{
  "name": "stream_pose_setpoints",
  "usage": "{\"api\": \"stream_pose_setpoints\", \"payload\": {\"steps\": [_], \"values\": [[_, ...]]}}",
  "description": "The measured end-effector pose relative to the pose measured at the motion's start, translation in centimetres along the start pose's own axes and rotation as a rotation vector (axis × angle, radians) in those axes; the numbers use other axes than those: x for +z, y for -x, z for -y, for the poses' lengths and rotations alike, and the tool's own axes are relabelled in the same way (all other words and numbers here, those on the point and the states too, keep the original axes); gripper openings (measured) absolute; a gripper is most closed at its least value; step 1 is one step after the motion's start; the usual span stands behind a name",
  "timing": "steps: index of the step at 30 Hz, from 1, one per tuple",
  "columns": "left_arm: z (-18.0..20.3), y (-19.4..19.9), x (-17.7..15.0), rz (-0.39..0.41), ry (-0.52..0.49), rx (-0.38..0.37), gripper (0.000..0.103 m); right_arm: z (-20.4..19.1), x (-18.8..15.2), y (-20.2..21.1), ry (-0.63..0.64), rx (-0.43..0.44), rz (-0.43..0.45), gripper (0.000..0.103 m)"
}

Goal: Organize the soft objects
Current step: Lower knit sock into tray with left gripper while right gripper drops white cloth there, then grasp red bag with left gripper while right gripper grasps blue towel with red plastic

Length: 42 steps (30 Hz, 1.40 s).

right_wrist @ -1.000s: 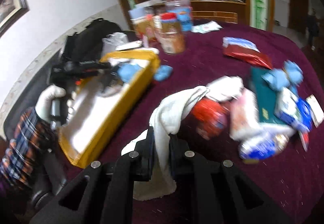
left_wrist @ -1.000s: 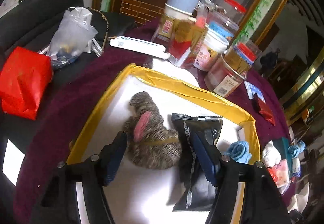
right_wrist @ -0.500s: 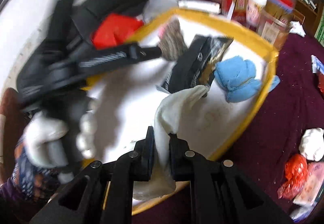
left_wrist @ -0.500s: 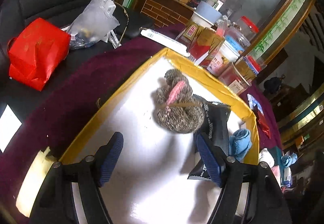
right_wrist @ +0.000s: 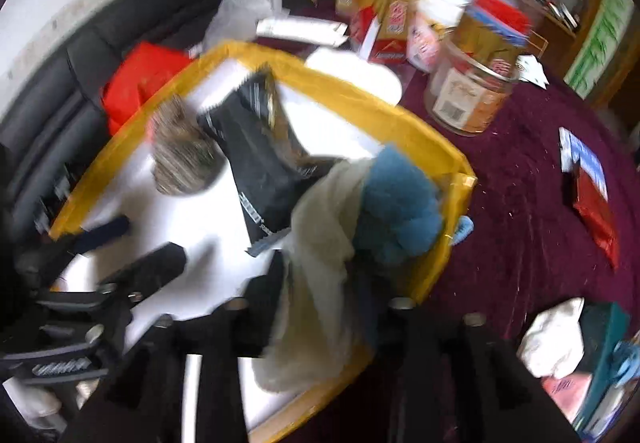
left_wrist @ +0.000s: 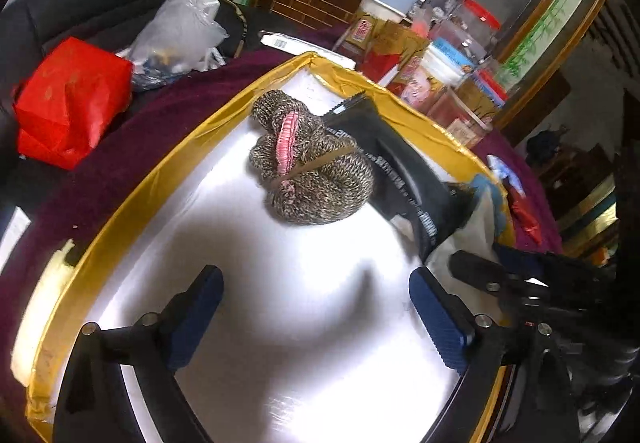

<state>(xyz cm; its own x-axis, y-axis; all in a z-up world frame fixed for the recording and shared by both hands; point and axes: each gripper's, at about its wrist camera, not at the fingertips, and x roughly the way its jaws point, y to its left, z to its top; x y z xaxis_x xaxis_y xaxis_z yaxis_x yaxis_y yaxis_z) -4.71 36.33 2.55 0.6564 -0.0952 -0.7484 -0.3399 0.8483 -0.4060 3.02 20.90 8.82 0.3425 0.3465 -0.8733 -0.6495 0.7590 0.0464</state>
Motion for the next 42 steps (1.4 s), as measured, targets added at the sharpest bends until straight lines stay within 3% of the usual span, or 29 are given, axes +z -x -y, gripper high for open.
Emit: {"api": "stream_pose_setpoints", "payload": {"steps": [1, 4, 6, 8, 11, 14, 16, 21, 22, 23, 25, 26, 28, 31, 34, 38, 40, 41, 42], "values": [[-0.1, 0.1, 0.0, -0.002, 0.005, -0.013, 0.096, 0.7, -0.2, 1.4, -0.028, 0.041, 0.036, 0.059], [-0.2, 0.9, 0.0, 0.028, 0.019, -0.047, 0.096, 2.2, -1.3, 5.7, -0.066, 0.077, 0.166, 0.076], [-0.2, 1.4, -0.1, 0.046, 0.036, -0.052, 0.096, 4.6, -2.7, 8.4, -0.107, 0.02, 0.25, 0.076], [-0.4, 1.2, -0.2, 0.041, 0.053, -0.04, 0.096, 7.0, -3.4, 9.2, -0.149, -0.07, 0.273, 0.076], [-0.6, 0.5, -0.1, 0.014, 0.081, -0.02, 0.096, 11.0, -4.4, 7.2, -0.206, -0.139, 0.19, 0.076], [-0.3, 0.3, -0.1, 0.02, 0.082, -0.004, 0.096, 12.7, -4.2, 4.0, -0.258, -0.103, 0.124, 0.067], [0.0, 0.2, -0.2, 0.02, 0.068, 0.015, 0.096, 13.1, -3.5, 1.8, -0.318, -0.036, 0.097, 0.054], [0.2, 0.0, -0.3, 0.024, 0.056, 0.032, 0.096, 13.2, -1.2, -2.9, -0.381, 0.018, 0.057, 0.047], [0.2, 0.0, -0.3, 0.023, 0.057, 0.034, 0.096, 13.6, -0.9, -3.9, -0.422, 0.082, 0.061, 0.036], [0.3, 0.0, -0.3, 0.024, 0.055, 0.035, 0.096, 13.9, -0.9, -4.3, -0.45, 0.131, 0.057, 0.032], [0.3, 0.0, -0.3, 0.022, 0.049, 0.027, 0.097, 13.7, -0.9, -4.6, -0.453, 0.173, 0.054, 0.003], [0.3, 0.0, -0.3, 0.021, 0.046, 0.025, 0.097, 13.5, -1.1, -4.5, -0.447, 0.215, 0.039, 0.003], [0.2, 0.2, -0.3, 0.026, 0.052, 0.001, 0.096, 13.2, -1.6, -3.0, -0.418, 0.192, 0.058, 0.003], [0.5, 1.4, -0.4, 0.071, 0.058, -0.064, 0.096, 13.4, -3.7, 0.5, -0.402, 0.236, 0.106, 0.0], [2.3, 3.3, -0.7, 0.129, -0.001, -0.09, 0.096, 12.9, -6.8, 4.8, -0.334, 0.204, 0.16, 0.0], [6.2, 5.2, -1.5, 0.149, -0.108, -0.139, 0.096, 12.7, -11.5, 10.5, -0.31, 0.219, 0.238, 0.0], [8.1, 5.7, -1.9, 0.15, -0.158, -0.15, 0.096, 12.7, -13.2, 12.4, -0.295, 0.188, 0.275, 0.001], [8.9, 5.9, -2.0, 0.153, -0.174, -0.158, 0.096, 12.5, -13.4, 12.9, -0.268, 0.151, 0.282, 0.003], [9.6, 6.2, -2.1, 0.161, -0.185, -0.166, 0.096, 12.5, -13.1, 12.7, -0.248, 0.121, 0.279, 0.021]]}}
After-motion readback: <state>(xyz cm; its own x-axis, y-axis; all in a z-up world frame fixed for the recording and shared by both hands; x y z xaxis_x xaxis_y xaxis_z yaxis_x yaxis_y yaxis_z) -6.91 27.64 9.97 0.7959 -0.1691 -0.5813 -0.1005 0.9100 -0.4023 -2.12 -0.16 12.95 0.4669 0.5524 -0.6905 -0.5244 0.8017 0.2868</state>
